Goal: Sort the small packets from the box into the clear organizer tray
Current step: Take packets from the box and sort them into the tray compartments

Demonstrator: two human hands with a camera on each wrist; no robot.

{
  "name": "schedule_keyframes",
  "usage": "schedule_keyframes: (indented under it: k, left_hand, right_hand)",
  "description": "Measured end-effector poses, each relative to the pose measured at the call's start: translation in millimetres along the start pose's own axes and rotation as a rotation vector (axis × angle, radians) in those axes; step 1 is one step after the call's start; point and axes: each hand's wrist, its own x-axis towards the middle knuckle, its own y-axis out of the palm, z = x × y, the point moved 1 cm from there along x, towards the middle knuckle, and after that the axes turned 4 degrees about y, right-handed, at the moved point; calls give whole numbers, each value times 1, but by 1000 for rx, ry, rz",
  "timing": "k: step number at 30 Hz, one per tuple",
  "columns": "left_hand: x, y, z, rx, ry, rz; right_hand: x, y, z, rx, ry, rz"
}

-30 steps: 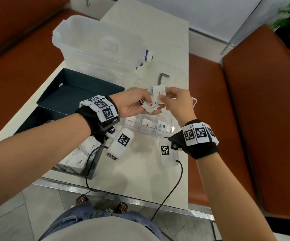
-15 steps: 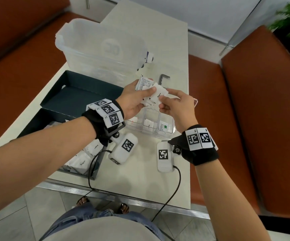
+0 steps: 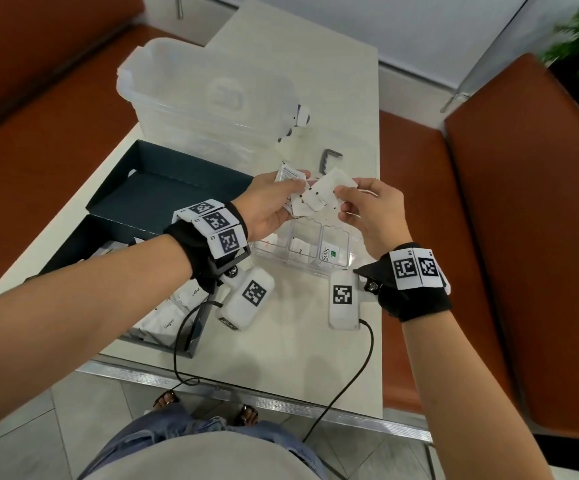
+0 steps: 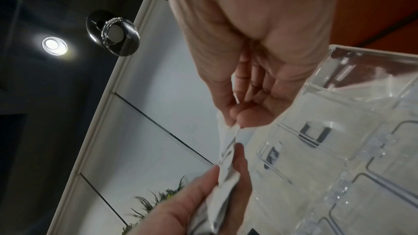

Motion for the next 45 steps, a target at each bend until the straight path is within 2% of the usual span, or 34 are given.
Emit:
schedule_keyframes:
  k: [4, 14, 18, 24, 31, 38, 45]
  left_hand:
    - [1, -1, 1, 49, 83, -26]
    - [0, -1, 1, 159, 55, 98]
    - [2, -2, 2, 165, 59, 84]
    - [3, -3, 3, 173, 63, 58]
    - [6, 11, 5, 222, 101, 88]
    - [5, 10, 1, 323, 113, 200]
    - [4, 8, 0, 352, 112, 185]
  right_hand:
    - [-2, 0, 1, -67, 28, 107]
    - [7, 0, 3, -417, -184, -12]
    - [12, -5, 3, -357, -168, -64]
    - [15, -13, 2, -263, -117, -28]
    - [18, -26, 1, -200, -91, 20]
    - [24, -39, 12, -256, -15, 174]
    - [30, -26, 8, -192, 16, 207]
